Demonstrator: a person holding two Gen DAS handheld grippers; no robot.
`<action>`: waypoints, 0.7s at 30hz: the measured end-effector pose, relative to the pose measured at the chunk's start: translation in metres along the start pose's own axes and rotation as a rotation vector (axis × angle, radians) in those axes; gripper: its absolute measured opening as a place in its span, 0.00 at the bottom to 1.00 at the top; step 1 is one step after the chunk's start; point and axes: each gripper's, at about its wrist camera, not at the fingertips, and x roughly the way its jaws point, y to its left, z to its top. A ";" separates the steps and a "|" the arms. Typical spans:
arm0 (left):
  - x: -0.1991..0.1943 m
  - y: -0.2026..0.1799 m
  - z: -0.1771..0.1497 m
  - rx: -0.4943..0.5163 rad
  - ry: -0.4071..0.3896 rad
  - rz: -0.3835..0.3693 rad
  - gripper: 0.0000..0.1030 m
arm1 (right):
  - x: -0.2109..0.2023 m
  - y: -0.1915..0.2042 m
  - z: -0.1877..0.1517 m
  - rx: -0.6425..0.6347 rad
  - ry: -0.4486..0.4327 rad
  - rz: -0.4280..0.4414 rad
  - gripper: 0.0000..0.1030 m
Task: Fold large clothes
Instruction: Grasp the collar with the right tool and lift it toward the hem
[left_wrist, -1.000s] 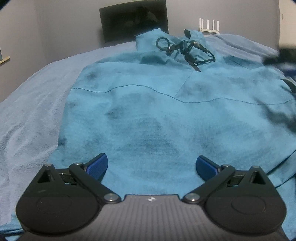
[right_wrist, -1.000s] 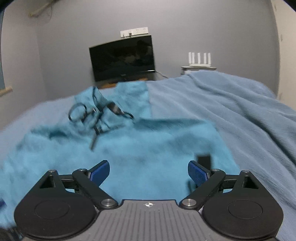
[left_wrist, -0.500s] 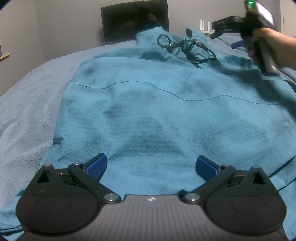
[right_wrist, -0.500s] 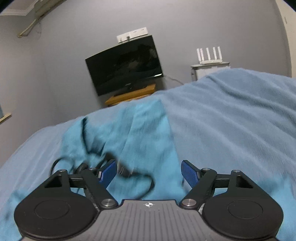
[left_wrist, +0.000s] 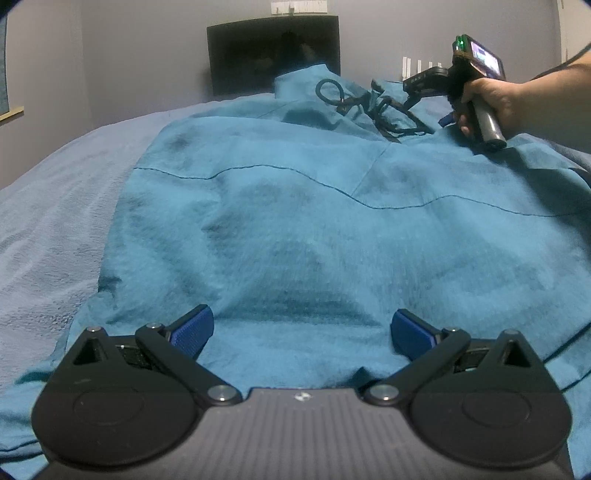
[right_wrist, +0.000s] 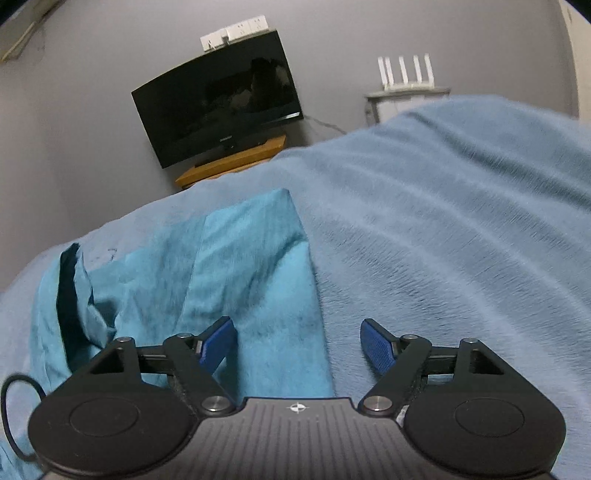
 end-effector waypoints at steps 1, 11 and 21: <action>0.000 0.000 0.000 0.000 -0.003 -0.001 1.00 | 0.004 -0.004 0.001 0.027 0.016 0.021 0.77; 0.002 0.000 -0.001 -0.001 -0.010 -0.007 1.00 | -0.030 -0.006 0.003 0.029 -0.069 0.314 0.05; 0.002 0.000 0.000 -0.002 -0.009 -0.008 1.00 | -0.176 0.035 -0.025 -0.315 -0.244 0.492 0.03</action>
